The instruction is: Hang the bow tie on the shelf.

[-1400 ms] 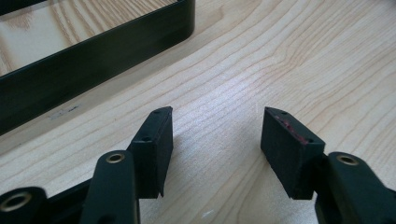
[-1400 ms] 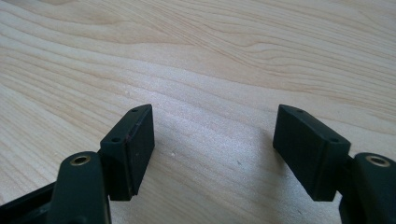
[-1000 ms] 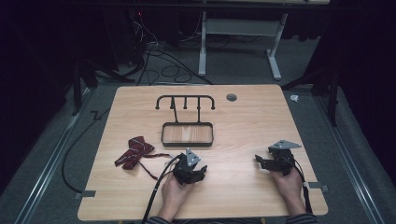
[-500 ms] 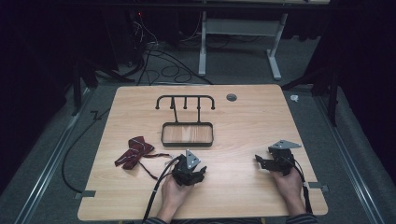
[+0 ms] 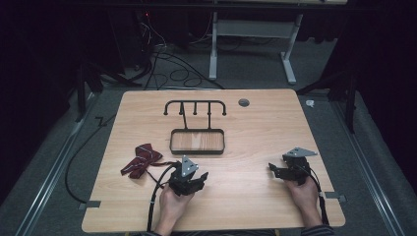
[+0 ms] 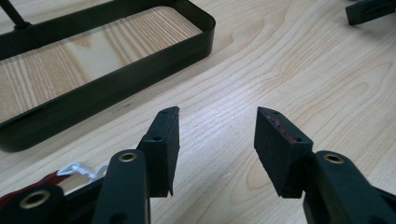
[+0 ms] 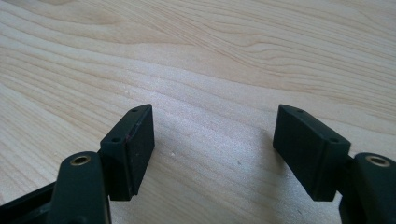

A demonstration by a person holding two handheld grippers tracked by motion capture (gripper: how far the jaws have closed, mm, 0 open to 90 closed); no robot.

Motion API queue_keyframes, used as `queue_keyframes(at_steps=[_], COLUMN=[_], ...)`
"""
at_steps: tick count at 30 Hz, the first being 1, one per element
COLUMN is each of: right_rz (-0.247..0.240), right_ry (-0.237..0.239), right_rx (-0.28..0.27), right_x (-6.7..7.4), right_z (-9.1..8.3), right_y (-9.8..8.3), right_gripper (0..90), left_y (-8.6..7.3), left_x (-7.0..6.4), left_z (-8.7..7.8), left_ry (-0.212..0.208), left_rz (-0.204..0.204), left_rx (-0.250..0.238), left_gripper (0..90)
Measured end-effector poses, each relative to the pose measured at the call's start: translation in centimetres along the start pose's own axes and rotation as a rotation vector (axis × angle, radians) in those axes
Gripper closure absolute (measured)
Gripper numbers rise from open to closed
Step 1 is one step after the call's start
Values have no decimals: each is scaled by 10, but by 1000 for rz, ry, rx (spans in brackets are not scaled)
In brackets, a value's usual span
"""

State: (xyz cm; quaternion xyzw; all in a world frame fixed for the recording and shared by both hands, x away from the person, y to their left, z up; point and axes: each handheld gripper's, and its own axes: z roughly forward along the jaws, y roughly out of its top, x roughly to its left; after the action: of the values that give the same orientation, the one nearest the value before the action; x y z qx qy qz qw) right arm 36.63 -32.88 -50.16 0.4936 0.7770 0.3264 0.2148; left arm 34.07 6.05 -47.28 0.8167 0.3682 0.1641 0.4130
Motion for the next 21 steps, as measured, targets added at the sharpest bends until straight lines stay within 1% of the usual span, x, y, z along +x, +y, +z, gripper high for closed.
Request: queue_keyframes(at_steps=[3,5,8,14,18,19,21], right_rz=[-1,0,0,0,0,0,0], right_ry=[1,1,1,1,1,1,1], right_rx=[1,1,1,1,1,1,1], right_x=[0,0,0,0,0,0,0], right_z=[0,0,0,0,0,0,0], right_y=[0,0,0,0,0,0,0], right_gripper=[303,304,303,303,304,303,304], left_y=[0,0,-1,-2,-3,-3,-3], left_x=[2,4,10,23,34,37,42], left_z=[-4,-7,-13,-26,-34,-36,-39], left_ry=[5,7,13,41,65,75,101], left_rz=[5,0,-12,-26,-36,-40,-31], left_rx=[2,-2,-13,-22,-24,-24,-23], left_gripper=[513,515,521,532,543,546,549])
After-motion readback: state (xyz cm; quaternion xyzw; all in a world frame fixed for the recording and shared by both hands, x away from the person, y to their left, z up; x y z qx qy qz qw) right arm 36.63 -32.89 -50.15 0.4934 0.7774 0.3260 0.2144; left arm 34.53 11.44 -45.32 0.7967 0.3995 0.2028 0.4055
